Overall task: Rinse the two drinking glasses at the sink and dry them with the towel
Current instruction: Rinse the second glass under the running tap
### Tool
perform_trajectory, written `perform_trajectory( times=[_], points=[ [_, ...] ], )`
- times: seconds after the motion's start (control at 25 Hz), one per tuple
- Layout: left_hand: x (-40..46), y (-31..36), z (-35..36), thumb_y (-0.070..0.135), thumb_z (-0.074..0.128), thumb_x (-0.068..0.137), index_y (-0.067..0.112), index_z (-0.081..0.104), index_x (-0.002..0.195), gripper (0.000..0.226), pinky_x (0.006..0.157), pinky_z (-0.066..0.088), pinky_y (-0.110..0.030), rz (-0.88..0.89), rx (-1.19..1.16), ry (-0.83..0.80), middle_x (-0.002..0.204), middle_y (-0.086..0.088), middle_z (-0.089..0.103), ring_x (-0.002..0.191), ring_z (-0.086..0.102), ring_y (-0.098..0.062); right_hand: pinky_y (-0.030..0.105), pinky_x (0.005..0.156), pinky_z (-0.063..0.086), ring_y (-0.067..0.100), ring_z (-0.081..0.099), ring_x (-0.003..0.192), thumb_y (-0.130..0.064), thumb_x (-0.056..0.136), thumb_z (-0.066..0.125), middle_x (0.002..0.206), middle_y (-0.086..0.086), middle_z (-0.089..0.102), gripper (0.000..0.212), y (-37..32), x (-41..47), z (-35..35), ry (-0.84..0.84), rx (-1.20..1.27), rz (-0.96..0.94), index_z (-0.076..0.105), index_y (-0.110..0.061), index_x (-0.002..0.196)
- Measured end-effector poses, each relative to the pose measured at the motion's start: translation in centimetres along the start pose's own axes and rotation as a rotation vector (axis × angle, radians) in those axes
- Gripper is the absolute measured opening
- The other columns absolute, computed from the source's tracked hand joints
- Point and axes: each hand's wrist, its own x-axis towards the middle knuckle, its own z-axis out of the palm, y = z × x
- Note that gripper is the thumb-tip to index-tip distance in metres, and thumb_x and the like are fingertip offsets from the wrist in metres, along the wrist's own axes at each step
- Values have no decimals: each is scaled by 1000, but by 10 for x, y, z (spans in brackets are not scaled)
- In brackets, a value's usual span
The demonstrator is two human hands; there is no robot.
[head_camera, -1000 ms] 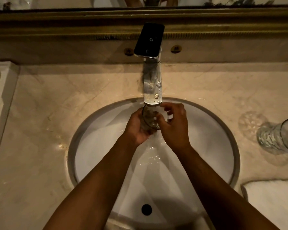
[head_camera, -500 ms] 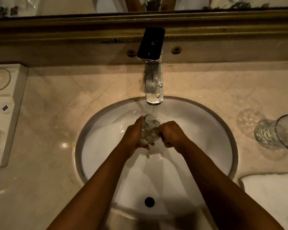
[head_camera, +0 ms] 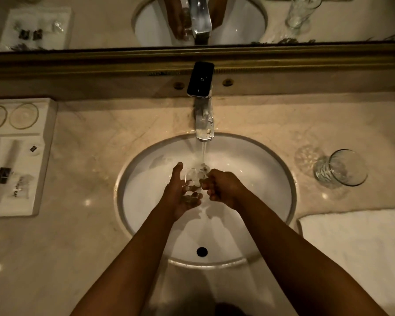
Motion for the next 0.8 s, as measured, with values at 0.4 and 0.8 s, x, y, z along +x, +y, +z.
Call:
perform_trajectory(
  times=[0.4,0.8],
  points=[
    [-29,5,-9,72,65,81,8,69,91,65,71,53,-37,-47,-104,-16,77,-11,64,67,60,-24,22,44,37,11,48,47,-38,100,50,61,1,61,42,-119,-90,13,257,-24,-704,72,-5,86],
    [-52,3,-12,42,74,89,4,71,108,42,79,62,-44,189,-60,23,101,-18,76,88,74,-30,22,43,39,11,46,47,-23,100,58,65,1,59,24,-136,-93,30,72,-43,-674,70,-7,88]
  ],
)
